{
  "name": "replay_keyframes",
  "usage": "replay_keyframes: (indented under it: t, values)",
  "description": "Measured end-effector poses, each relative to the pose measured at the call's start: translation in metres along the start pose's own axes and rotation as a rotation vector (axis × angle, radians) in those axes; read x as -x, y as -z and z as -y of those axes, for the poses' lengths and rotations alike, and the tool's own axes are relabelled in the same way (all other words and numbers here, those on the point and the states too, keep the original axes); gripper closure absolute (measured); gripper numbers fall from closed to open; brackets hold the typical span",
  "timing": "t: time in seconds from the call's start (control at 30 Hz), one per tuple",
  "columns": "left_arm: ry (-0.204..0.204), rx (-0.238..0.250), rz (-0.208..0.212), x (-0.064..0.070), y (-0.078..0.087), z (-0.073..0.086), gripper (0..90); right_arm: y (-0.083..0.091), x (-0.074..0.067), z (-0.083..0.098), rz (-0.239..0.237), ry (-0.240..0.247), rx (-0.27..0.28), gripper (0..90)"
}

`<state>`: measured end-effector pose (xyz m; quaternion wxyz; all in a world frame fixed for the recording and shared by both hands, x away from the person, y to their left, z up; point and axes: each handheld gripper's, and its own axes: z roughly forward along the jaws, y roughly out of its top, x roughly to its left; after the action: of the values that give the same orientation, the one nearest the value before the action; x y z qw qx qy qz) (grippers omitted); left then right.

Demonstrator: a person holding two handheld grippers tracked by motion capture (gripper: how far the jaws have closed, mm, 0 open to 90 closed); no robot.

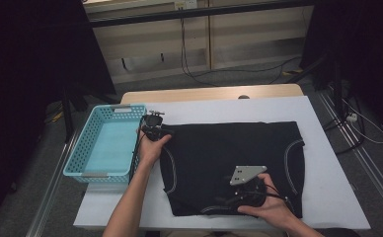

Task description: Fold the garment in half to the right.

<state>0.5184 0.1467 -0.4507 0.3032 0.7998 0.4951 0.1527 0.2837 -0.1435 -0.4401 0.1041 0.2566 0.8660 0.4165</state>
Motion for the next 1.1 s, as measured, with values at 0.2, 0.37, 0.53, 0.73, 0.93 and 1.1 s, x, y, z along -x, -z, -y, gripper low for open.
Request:
replay_keyframes:
  t: [0.2, 0.37, 0.53, 0.73, 0.93, 1.1]
  values:
    - [-0.011, -0.008, 0.058, 0.003, 0.003, 0.0, 58.0, -0.001, 0.0, 0.0, -0.003, 0.002, -0.003, 28.3]
    - [-0.024, -0.001, 0.088, 0.008, 0.003, 0.0, 80.4, -0.001, -0.002, -0.001, -0.015, -0.012, 0.008, 28.2]
    - [-0.027, 0.014, 0.087, 0.01, 0.004, 0.0, 81.3, -0.003, -0.005, -0.005, -0.02, -0.002, 0.005, 29.1]
    - [-0.023, 0.038, 0.102, 0.009, 0.008, 0.0, 81.5, -0.012, -0.01, -0.014, -0.032, 0.01, -0.003, 31.8]
    - [-0.021, 0.08, 0.118, 0.011, 0.015, -0.003, 81.5, -0.03, -0.023, -0.034, -0.074, 0.049, -0.001, 34.5]
    - [-0.021, 0.095, 0.129, 0.011, 0.019, -0.004, 81.5, -0.046, -0.037, -0.054, -0.095, 0.076, 0.002, 31.8]
